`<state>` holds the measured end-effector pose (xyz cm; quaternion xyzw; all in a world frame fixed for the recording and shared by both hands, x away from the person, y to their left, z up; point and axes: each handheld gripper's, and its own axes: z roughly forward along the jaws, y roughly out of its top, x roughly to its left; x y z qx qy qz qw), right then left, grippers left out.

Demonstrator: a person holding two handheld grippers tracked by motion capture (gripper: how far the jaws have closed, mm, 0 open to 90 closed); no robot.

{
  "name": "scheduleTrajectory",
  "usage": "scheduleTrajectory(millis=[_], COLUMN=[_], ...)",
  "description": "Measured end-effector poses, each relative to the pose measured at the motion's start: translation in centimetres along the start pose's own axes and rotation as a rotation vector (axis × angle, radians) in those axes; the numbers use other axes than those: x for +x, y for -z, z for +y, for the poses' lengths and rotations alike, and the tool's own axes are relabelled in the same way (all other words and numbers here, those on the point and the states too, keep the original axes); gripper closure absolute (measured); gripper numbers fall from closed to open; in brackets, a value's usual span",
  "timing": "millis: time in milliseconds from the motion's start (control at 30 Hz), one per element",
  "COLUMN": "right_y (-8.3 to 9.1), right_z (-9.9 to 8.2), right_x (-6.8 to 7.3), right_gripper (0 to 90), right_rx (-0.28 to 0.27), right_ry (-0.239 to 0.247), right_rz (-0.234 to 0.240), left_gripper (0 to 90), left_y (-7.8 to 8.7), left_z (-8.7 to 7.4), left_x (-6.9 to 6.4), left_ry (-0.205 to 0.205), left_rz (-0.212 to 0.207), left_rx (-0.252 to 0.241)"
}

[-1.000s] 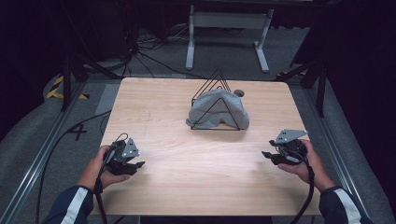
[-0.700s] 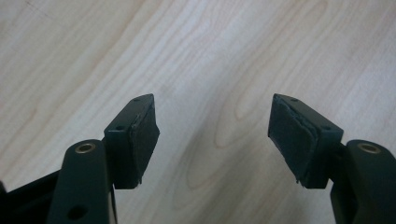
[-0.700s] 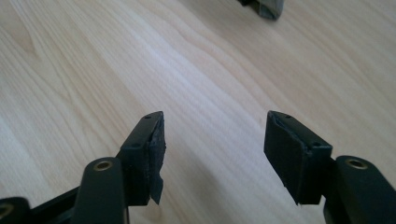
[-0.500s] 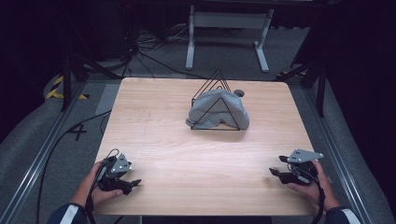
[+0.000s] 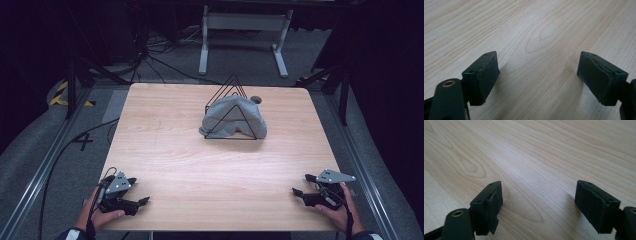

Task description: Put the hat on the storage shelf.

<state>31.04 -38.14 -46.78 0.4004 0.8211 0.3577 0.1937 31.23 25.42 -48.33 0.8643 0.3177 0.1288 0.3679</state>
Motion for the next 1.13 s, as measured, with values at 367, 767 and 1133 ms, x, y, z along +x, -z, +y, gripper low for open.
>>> scheduleTrajectory(millis=[367, 767, 1133], right_y=[-0.22, -0.43, -0.54], right_z=[0.16, 0.36, 0.41], right_x=[-0.06, -0.42, -0.50], right_gripper=[19.2, 17.7, 17.7], right_rx=[0.004, 0.008, 0.005], right_ry=[-0.019, -0.041, -0.046], right_rz=[-0.024, -0.044, -0.052], left_gripper=[16.0, 16.1, 16.1], left_y=[-0.06, -0.10, -0.19], left_z=[0.02, 0.10, 0.14], left_x=[0.07, 0.19, 0.28], left_ry=[0.016, 0.032, 0.039], left_rz=[0.012, 0.030, 0.037], left_rx=[-0.002, 0.000, -0.006])
